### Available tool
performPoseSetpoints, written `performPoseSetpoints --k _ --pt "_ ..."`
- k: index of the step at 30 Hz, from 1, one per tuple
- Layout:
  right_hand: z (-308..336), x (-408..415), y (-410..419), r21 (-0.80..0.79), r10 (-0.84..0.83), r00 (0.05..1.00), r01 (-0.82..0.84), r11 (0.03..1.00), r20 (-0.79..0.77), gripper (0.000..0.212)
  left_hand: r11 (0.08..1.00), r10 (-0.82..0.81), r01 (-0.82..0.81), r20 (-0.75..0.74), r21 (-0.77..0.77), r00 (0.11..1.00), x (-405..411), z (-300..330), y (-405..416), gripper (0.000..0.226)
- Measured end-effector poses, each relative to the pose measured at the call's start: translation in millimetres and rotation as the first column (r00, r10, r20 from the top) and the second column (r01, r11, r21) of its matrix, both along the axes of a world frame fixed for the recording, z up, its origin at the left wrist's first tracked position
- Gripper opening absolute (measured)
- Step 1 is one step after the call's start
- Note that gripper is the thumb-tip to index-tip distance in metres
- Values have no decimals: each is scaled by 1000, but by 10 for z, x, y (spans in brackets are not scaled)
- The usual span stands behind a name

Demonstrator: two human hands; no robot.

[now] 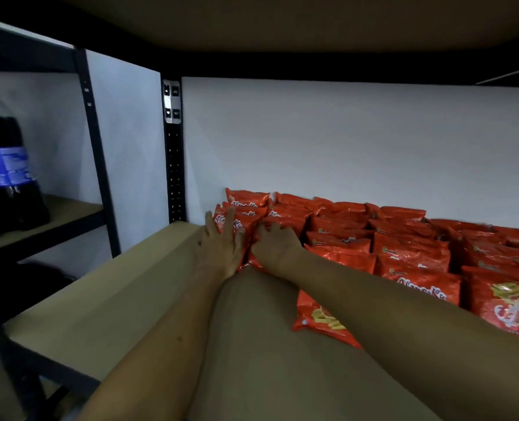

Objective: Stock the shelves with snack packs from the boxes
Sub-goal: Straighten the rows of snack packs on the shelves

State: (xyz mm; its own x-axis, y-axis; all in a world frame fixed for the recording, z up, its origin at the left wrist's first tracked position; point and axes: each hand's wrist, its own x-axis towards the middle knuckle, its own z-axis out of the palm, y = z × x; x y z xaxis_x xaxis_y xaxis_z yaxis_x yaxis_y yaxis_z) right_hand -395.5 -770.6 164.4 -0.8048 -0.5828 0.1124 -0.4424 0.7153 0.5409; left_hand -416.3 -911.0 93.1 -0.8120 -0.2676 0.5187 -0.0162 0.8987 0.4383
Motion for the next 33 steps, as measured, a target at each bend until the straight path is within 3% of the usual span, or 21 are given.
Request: performPoseSetpoints --k 11,19,24,28,31,33 --pt "-188 -167 -33 11 50 999 -50 999 -7 55 981 -137 152 -123 122 983 -140 -194 -224 64" --pt "-117 -129 5 50 86 985 -79 996 -152 47 952 -165 206 -186 228 969 -85 -117 -147 67" --pt "-83 -79 31 -37 192 951 -207 978 -242 41 997 -35 50 -226 63 974 -78 -68 -288 72" --pt "-41 52 206 -130 335 824 -435 891 -457 28 994 93 -104 -331 -17 939 -77 -59 -326 64" --pt "-82 268 531 -231 356 767 -538 811 -534 32 986 47 -110 -433 -122 900 -26 -62 -210 49" --pt "-160 419 813 -298 314 777 -530 794 -545 36 967 -48 -73 -455 -245 889 67 -76 -72 41"
